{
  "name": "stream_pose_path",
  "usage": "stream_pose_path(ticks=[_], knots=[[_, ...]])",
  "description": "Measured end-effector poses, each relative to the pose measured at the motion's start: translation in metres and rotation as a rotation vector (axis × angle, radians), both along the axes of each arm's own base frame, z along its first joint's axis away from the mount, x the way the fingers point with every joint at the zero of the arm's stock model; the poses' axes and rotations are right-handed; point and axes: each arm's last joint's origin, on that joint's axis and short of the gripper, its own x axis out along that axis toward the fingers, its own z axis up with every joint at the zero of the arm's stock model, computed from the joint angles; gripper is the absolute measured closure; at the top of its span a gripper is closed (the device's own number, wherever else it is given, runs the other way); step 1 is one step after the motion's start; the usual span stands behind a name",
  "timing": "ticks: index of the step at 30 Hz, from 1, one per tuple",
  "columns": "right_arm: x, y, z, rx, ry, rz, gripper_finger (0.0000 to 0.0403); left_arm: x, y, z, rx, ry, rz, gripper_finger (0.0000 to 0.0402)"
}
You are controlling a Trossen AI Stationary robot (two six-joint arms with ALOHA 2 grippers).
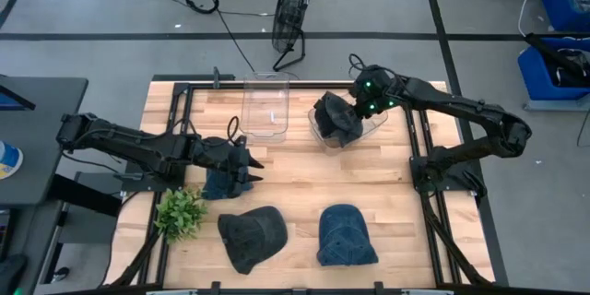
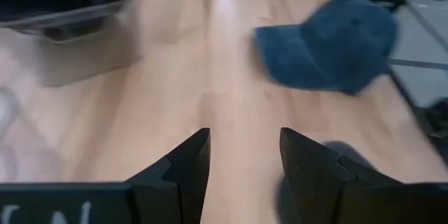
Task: Pick & Place hat
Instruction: Put the black cap into the right transparent bin
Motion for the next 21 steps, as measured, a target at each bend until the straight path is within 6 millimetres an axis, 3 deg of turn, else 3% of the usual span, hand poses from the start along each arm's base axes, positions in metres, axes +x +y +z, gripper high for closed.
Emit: stream_pose_path(ticks=[5, 11, 21], knots=[[0.02, 0.021, 0.009, -0.015, -0.125, 0.064, 0.028, -0.001, -0.01, 0.0, -0.033, 0.004, -0.104, 0.0225], [0.039, 0.047, 0.027, -0.069, -0.277, 0.18, 0.028, -0.008, -0.036, 0.0, 0.07, -0.019, -0.284, 0.0225], [0.048, 0.07, 0.03, -0.114, -0.308, 0.243, 0.0279, -0.009, -0.073, -0.019, 0.097, 0.066, -0.443, 0.0225]])
